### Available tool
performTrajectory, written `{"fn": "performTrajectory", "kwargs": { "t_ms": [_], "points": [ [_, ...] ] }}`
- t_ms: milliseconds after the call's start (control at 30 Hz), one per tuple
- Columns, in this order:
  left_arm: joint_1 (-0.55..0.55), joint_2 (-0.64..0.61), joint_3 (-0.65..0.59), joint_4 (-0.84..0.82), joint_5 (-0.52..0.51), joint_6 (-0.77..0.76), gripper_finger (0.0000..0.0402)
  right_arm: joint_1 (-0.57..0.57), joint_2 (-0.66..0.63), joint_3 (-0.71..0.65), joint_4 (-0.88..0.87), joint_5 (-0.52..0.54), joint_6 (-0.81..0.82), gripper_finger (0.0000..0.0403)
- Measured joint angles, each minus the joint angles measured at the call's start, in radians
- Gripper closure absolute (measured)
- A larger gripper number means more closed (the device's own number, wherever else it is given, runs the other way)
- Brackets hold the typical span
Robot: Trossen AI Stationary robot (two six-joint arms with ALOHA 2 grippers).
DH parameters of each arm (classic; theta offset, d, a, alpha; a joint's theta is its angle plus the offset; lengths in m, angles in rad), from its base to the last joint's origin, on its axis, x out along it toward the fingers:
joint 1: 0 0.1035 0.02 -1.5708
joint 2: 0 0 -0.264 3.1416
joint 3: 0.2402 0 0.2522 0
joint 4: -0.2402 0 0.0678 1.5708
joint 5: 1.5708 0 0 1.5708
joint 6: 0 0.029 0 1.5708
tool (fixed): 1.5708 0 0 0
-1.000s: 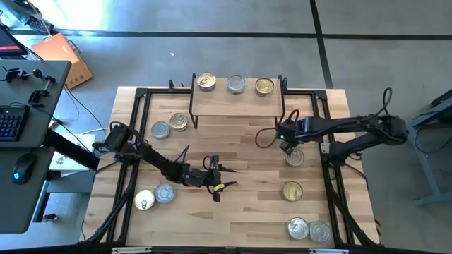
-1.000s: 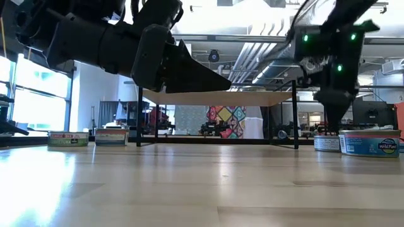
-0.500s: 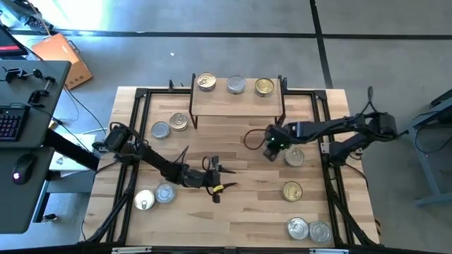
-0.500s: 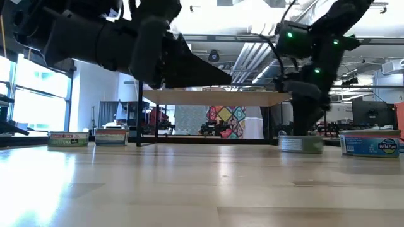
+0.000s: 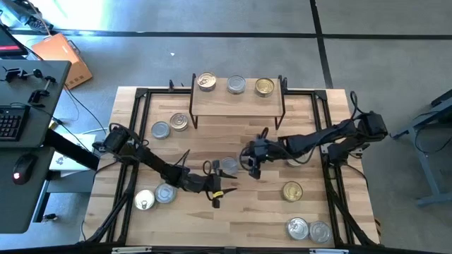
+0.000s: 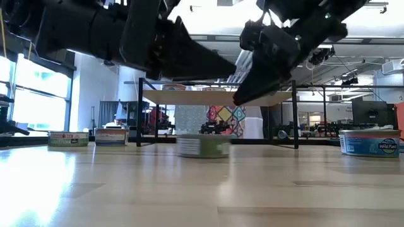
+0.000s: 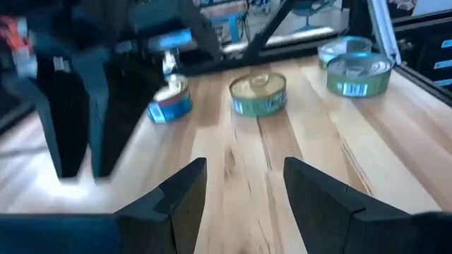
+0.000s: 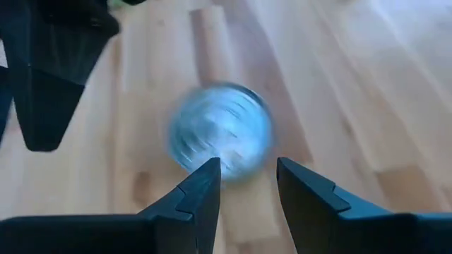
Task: Stack canned seafood by type on shelf
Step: Put the green with blue patterned tuna can on the shelf
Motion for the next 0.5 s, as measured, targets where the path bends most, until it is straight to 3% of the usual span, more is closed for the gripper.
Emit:
{"fn": "performTrajectory", "kwargs": {
  "t_ms": [133, 267, 500],
  "points": [
    [0.003, -0.008, 0.000, -0.134, 0.033, -0.082, 0.0218, -0.001, 0.015, -0.029, -0.049, 0.091, 0.055, 0.0270],
    [0.003, -0.042, 0.000, -0.302, 0.032, -0.168, 0.0218, -0.027, 0.076, -0.065, 0.075, 0.166, 0.104, 0.0270],
    [0.002, -0.051, 0.000, -0.570, -0.001, -0.180, 0.0218, -0.078, 0.274, -0.029, 0.340, 0.020, 0.049, 0.0270]
  ]
}}
